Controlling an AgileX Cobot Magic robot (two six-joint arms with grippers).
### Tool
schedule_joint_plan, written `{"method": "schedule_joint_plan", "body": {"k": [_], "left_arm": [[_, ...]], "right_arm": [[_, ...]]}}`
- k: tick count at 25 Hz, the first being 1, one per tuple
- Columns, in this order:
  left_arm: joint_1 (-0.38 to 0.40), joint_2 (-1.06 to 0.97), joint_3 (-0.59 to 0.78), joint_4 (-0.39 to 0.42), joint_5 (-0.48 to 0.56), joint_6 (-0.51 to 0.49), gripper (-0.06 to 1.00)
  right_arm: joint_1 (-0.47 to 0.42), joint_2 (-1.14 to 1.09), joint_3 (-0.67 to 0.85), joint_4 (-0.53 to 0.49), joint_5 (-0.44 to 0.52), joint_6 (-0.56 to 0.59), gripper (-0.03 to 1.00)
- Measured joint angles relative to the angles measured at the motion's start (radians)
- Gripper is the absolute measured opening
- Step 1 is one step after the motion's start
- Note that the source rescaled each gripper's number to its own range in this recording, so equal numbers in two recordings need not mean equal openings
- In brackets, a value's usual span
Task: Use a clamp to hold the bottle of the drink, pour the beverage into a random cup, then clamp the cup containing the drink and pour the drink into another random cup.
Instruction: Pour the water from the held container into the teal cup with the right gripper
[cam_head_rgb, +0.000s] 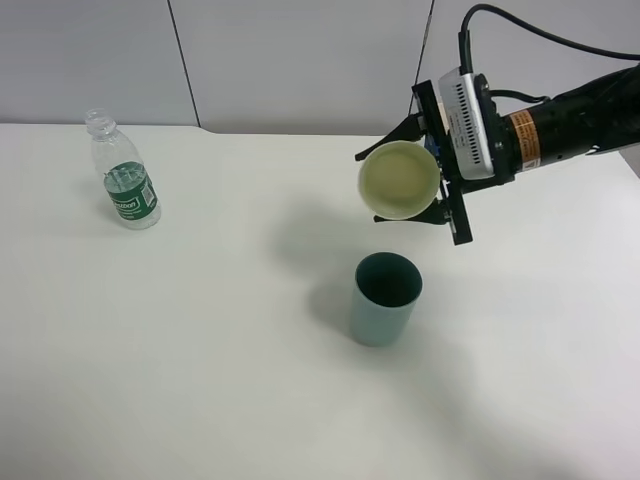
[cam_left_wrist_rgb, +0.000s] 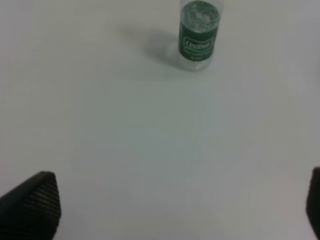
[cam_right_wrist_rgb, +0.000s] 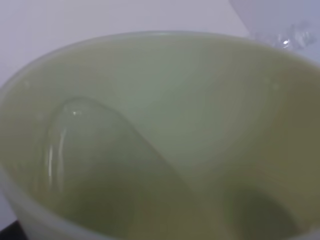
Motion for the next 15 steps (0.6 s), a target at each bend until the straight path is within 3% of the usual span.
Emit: {"method": "schedule_joint_plan", "body": {"k": [15], "left_arm": [[0.0, 0.0, 0.0, 0.0, 0.0, 0.0, 1.0]], "right_arm": [[0.046, -0.004, 0.002, -0.001, 0.041, -0.174, 0.0]]}}
